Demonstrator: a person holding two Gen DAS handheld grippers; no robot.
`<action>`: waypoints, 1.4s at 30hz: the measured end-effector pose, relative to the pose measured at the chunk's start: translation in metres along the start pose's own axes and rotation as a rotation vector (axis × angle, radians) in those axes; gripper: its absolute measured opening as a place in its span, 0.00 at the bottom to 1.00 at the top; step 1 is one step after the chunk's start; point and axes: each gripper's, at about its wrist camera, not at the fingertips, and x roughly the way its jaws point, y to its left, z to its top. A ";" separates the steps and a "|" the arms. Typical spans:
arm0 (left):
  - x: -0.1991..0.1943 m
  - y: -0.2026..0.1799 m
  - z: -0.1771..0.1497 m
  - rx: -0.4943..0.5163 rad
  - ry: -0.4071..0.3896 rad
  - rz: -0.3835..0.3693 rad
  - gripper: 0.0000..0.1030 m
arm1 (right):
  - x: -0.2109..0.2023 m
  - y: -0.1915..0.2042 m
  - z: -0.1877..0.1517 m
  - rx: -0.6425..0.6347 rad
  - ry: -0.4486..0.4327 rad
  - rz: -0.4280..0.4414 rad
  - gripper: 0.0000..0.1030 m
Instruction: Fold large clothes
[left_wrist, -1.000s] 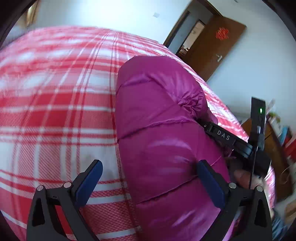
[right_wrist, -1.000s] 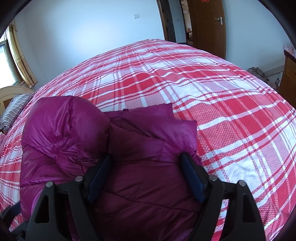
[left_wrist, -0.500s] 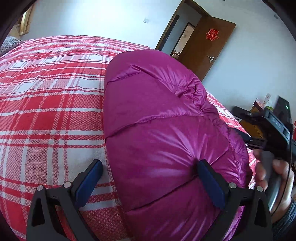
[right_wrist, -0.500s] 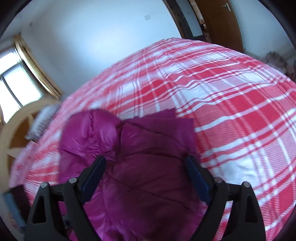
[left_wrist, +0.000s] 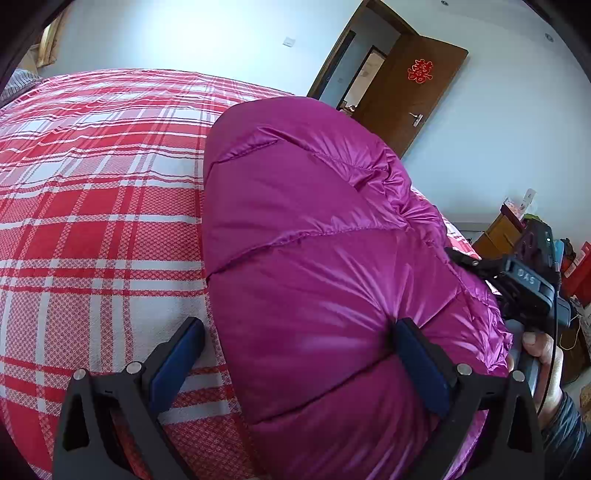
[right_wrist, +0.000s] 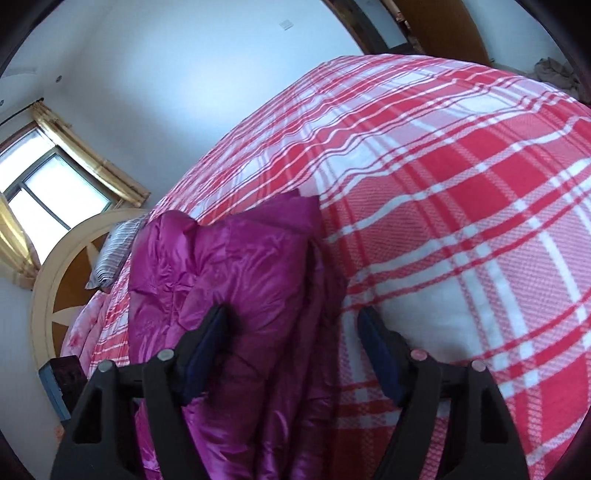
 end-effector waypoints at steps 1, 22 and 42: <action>0.000 0.000 0.000 0.000 -0.002 -0.004 0.99 | 0.003 0.003 0.000 -0.015 0.013 0.000 0.71; -0.090 -0.008 0.008 0.092 -0.078 0.073 0.41 | -0.004 0.078 -0.021 -0.136 0.020 0.089 0.20; -0.221 0.136 -0.003 -0.072 -0.237 0.384 0.41 | 0.134 0.259 -0.052 -0.364 0.213 0.300 0.19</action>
